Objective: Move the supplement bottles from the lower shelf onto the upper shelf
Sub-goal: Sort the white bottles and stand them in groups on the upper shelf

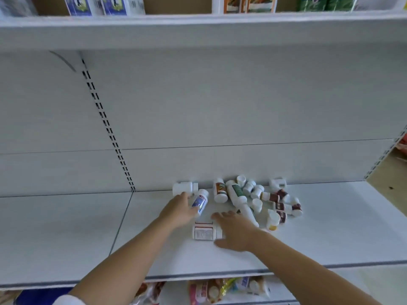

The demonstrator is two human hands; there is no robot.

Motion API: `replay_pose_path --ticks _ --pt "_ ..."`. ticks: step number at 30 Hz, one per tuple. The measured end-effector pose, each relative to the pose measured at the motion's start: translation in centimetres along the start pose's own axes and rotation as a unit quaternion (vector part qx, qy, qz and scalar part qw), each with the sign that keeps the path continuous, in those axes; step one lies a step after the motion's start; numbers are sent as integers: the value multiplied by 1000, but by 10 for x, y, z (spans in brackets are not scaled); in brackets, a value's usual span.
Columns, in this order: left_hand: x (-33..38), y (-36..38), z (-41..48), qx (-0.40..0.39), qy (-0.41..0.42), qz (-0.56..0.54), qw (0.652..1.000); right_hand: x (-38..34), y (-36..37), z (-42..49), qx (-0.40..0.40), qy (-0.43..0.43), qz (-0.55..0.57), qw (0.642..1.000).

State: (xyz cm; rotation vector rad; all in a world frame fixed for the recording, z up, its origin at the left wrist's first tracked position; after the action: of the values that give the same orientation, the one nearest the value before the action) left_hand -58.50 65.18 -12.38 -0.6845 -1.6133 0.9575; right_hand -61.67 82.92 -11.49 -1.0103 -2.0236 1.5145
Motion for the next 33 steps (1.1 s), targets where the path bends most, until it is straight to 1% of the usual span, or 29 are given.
replay_pose_path --ticks 2,3,6,7,8,9,10,11,13,14,15,16,17,18,19,20,21,23,25,26,27,29,31,33 --pt "0 13 9 -2 5 2 1000 -4 8 7 15 0 -7 1000" --pt "0 18 11 0 4 -4 1000 -5 11 9 20 2 7 1000" --pt "4 21 14 9 -5 -10 1000 -1 9 7 4 10 100 995" --pt "5 17 13 12 -13 -29 999 4 4 6 -2 18 135 991" --pt "7 13 9 17 -26 -80 996 10 -3 4 -3 31 169 985" --pt "10 8 2 25 -41 -160 986 16 -11 0 -2 43 208 977" --pt "16 2 -7 36 -51 -250 966 24 -19 -5 -2 60 253 966" --pt "23 -4 -19 45 -60 -338 938 30 -30 -12 -2 72 296 952" --pt "44 -16 -45 39 -66 -490 868 42 -54 -33 -9 90 387 918" --pt "56 -24 -59 36 -73 -555 828 47 -64 -46 -22 89 457 885" --pt "67 -32 -73 35 -82 -612 786 49 -73 -59 -51 79 545 833" --pt "80 -40 -87 35 -88 -659 746 50 -80 -72 -85 69 634 766" --pt "95 -49 -101 37 -88 -691 716 50 -89 -86 -109 61 715 687" --pt "109 -57 -113 41 -83 -708 700 50 -98 -99 -125 59 779 612" --pt "125 -65 -126 44 -76 -713 696 49 -109 -112 -134 56 820 554" --pt "141 -73 -137 51 -67 -707 702 46 -119 -124 -138 55 842 519" --pt "157 -81 -147 61 -55 -698 712 42 -131 -138 -145 50 853 500" --pt "187 -99 -165 83 -19 -682 727 34 -156 -169 -149 45 857 492" --pt "215 -119 -182 99 19 -676 730 29 -180 -199 -148 32 847 510" --pt "227 -129 -190 106 39 -669 735 27 -192 -213 -149 21 837 526" --pt "238 -139 -197 113 58 -651 748 25 -204 -228 -149 8 827 542" --pt "256 -162 -209 132 93 -595 788 24 -230 -250 -138 -28 811 568" --pt "271 -187 -219 160 117 -546 814 23 -257 -268 -133 -83 806 571" --pt "286 -213 -225 187 147 -519 821 21 -286 -283 -119 -138 798 574"
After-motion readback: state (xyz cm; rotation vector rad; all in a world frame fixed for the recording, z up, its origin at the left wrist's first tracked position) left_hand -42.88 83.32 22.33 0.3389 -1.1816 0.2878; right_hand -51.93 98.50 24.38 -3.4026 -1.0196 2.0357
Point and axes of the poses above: each hand's wrist, its own z-axis towards the middle knuckle, its own y-axis out of the palm, x = y × z, the point moved 6 cm from there along z, towards the middle knuckle, and after that the axes turned 15 degrees about y, right-handed, at the moved point
